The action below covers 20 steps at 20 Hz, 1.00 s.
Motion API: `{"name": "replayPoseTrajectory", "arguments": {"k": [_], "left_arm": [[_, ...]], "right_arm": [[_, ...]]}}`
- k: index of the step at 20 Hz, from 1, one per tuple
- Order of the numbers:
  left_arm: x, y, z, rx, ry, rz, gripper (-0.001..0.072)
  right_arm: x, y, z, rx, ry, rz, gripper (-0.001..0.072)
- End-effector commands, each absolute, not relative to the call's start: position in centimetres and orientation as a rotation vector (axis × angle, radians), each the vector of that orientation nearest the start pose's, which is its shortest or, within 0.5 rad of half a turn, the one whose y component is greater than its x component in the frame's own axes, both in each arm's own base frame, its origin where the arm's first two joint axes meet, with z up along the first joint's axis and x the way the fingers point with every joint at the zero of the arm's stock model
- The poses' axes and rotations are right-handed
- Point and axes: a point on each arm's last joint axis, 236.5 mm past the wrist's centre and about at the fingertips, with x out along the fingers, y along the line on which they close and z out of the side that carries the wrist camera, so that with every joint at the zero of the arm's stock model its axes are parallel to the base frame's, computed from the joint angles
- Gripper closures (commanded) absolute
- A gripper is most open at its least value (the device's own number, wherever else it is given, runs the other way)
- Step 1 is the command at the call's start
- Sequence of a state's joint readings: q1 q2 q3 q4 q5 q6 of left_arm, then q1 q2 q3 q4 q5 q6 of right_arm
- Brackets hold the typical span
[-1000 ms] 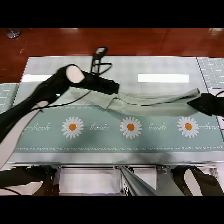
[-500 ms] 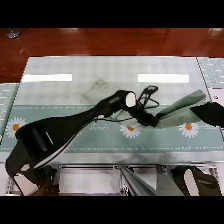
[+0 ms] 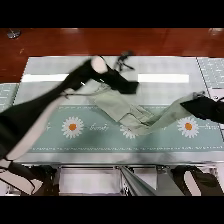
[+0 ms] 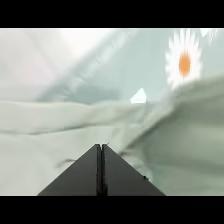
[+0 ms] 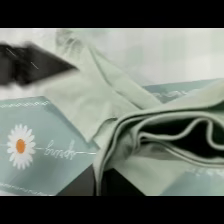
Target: Fold the shirts.
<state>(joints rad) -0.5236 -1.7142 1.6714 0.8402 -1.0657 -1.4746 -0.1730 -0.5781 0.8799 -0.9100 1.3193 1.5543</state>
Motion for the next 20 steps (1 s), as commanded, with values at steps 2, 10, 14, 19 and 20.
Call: {"name": "replayPoseTrajectory", "arguments": {"k": [2,10,14,19,20], "left_arm": [[45.1,-22.3,16.8,-0.396,0.963,-0.692,0.0687],[33.3,-12.5,22.5,-0.367,0.722,-0.537,0.0686],[27.0,-13.1,16.1,-0.444,0.785,-0.521,0.0686],[26.0,-12.8,11.7,-0.508,0.830,-0.466,0.0686],[26.7,-12.4,11.6,-0.517,0.813,-0.448,0.0686]], "right_arm": [[30.6,17.3,15.2,0.517,0.924,0.524,0.0693],[41.3,34.5,6.9,0.391,1.132,0.722,0.0693],[44.2,38.2,2.1,0.390,1.228,0.734,0.0693],[42.7,40.0,1.1,0.432,1.321,0.863,0.0080],[42.5,38.8,2.0,0.430,1.343,0.866,0.0081]]}}
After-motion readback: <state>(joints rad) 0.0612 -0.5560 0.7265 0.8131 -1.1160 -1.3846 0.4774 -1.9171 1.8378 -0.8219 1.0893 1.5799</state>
